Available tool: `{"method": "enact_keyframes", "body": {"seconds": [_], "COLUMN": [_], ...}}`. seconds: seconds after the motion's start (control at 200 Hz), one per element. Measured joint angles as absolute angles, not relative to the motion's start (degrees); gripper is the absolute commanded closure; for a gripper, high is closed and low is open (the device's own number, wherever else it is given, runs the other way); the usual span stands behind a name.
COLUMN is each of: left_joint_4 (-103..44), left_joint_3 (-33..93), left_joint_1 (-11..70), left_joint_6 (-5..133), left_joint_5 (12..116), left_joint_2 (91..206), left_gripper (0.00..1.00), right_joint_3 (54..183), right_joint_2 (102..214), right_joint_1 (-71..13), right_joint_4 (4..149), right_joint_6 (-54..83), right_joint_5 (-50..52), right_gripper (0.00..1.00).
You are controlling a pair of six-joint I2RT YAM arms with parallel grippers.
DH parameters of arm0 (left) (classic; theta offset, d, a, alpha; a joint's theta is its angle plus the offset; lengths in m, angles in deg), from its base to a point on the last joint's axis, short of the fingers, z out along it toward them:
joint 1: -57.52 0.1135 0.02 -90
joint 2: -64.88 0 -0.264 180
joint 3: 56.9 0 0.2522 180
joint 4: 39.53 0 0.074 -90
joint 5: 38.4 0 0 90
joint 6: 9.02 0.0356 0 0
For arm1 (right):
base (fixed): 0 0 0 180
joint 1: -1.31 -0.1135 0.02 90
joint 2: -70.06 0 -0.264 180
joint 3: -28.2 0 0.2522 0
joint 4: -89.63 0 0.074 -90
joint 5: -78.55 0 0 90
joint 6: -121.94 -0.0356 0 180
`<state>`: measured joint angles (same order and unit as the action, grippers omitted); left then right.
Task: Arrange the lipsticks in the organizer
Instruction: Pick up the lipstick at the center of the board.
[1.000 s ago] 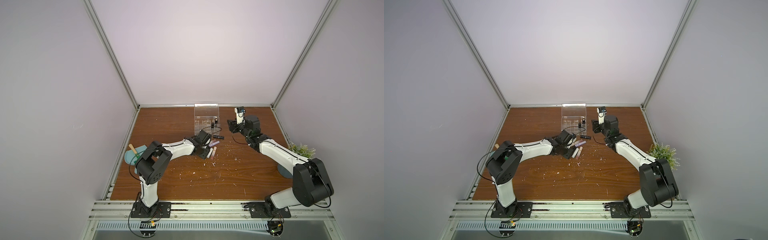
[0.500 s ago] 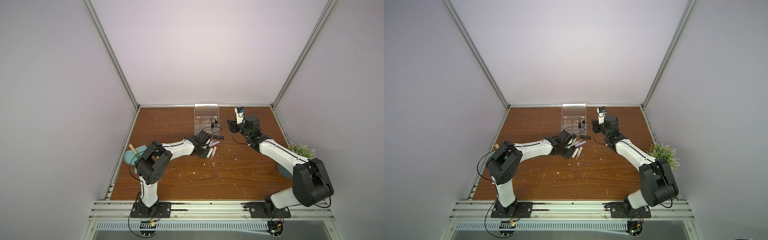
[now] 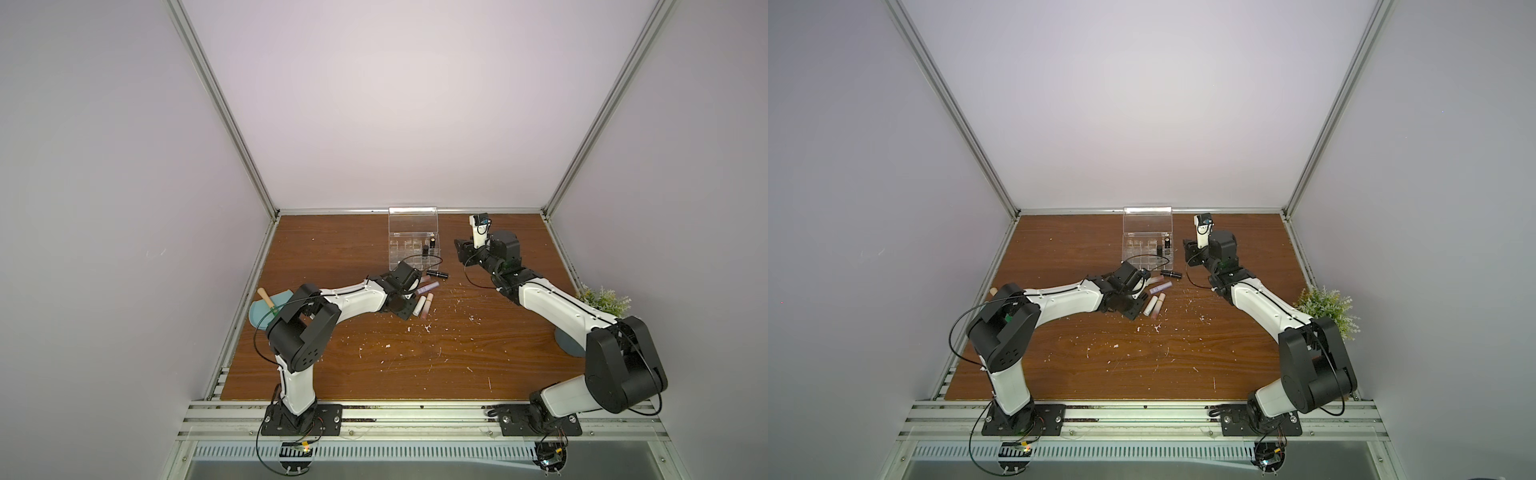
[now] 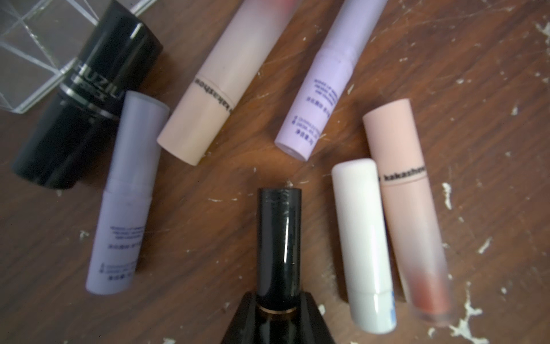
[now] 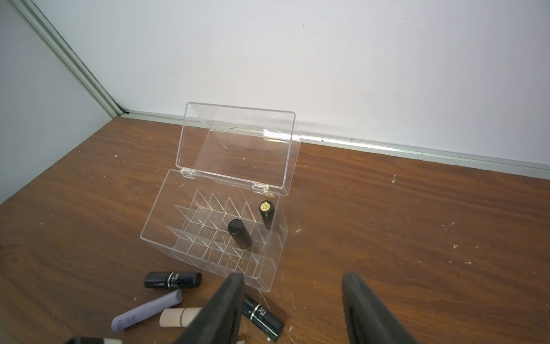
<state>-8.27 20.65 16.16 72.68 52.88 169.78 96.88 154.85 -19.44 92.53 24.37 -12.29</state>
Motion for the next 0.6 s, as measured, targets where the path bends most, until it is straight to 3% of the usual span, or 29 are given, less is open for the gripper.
{"method": "enact_keyframes", "body": {"seconds": [0.39, 0.505, 0.6], "left_joint_4": [-10.1, -13.4, -16.9], "left_joint_3": [18.6, 17.1, 15.1], "left_joint_1": [16.2, 16.2, 16.4], "left_joint_6": [72.1, 71.1, 70.3], "left_joint_5": [55.0, 55.9, 57.2], "left_joint_2": [159.7, 155.3, 151.9], "left_gripper": [0.85, 0.86, 0.86], "right_joint_3": [98.4, 102.6, 106.7], "right_joint_2": [154.9, 155.0, 155.6], "right_joint_1": [-19.1, -18.7, -18.4], "right_joint_4": [89.2, 85.6, 83.8], "right_joint_6": [23.8, 23.3, 22.6], "right_joint_5": [-6.3, 1.4, 9.1], "right_gripper": [0.4, 0.34, 0.24]}}
